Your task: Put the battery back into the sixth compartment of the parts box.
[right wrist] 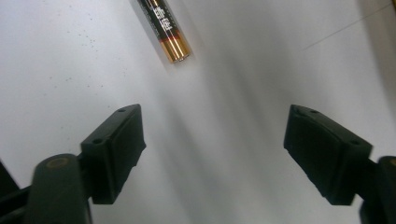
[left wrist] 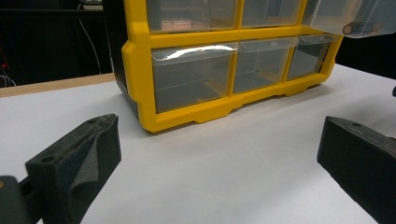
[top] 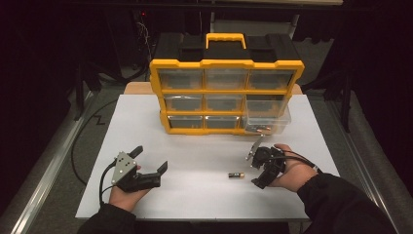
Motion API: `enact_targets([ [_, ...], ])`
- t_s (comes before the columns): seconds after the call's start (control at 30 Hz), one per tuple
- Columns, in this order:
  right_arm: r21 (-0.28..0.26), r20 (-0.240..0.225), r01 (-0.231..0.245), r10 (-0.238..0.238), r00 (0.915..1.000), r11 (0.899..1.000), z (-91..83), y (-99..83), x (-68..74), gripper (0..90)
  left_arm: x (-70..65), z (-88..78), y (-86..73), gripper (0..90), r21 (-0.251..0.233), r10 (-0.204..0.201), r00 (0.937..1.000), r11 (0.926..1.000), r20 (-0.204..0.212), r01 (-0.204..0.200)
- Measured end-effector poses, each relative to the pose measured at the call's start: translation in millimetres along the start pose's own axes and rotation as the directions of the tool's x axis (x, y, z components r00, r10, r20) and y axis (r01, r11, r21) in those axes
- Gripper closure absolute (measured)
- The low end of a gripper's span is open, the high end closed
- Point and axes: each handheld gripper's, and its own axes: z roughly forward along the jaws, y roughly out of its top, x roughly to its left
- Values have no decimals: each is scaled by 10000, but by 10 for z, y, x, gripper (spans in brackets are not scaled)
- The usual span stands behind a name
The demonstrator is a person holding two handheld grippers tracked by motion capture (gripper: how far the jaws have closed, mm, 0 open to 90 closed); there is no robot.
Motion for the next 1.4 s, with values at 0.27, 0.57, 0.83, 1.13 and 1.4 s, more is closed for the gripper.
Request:
enact_targets([
  [0.27,42,2,294,-294,9996,9996,131,88,68,170,-2,-3,0,4,2,34,10000,10000,24,-34],
  [0.57,-57,-155,786,-787,9968,9969,216,249,102,174,13,-4,2,4,-14,5,10000,10000,-5,-5],
  [0.83,-61,-211,969,-970,9951,9953,241,338,135,178,17,-8,3,4,-61,-74,10000,10000,-26,73],
  [1.13,28,-361,1313,-1311,9907,9913,292,430,196,248,17,-8,3,4,-57,-59,10000,10000,-32,59],
  [1.4,138,-640,1513,-1501,9866,9884,324,458,204,374,16,-10,5,4,-73,-32,10000,10000,-29,31],
])
